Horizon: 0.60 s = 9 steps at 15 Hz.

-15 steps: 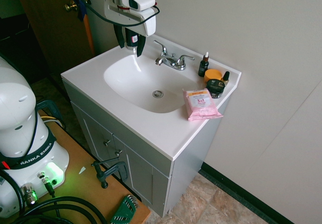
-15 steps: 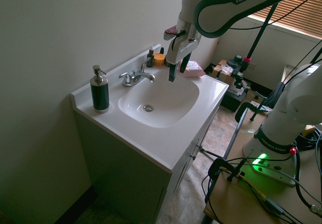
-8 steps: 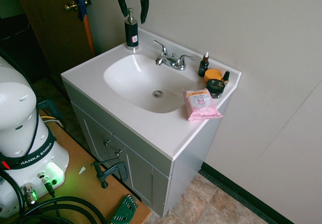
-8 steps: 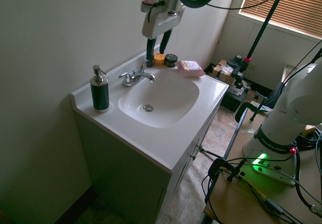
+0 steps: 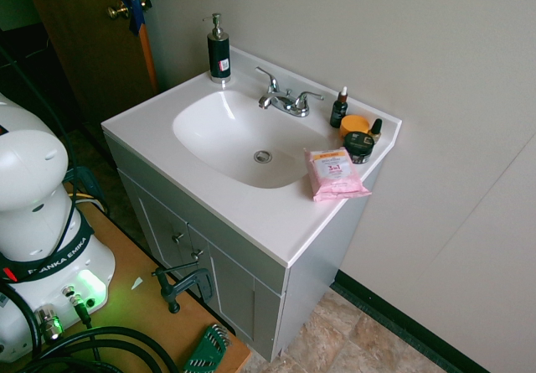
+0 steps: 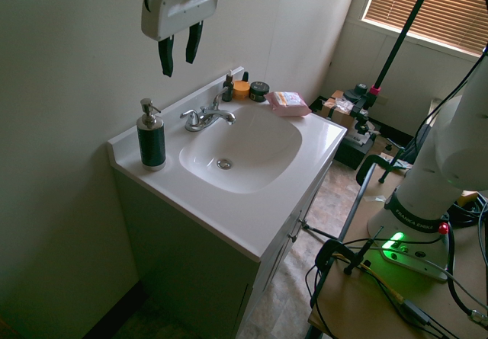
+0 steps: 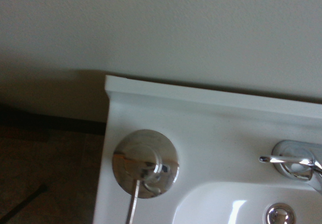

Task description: Push the sanitizer

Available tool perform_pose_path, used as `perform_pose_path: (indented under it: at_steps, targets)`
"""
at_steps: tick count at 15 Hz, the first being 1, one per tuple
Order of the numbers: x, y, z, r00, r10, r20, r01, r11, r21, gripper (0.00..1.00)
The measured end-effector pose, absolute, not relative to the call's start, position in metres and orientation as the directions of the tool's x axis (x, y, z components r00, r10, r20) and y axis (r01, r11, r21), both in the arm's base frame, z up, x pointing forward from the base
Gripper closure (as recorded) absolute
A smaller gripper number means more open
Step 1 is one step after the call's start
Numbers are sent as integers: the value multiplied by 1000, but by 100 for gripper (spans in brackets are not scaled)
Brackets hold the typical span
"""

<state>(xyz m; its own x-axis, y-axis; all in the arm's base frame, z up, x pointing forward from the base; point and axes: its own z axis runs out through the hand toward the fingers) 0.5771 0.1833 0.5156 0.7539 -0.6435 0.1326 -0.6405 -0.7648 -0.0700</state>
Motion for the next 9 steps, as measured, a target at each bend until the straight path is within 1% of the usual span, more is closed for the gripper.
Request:
perform_pose_path:
  at_steps: [3,9]
  targets:
    - [584,208,517,751,-649,122,-647,-760,-63,100]
    - [590,232,484,705,-705,79,-706,-708,-16,100]
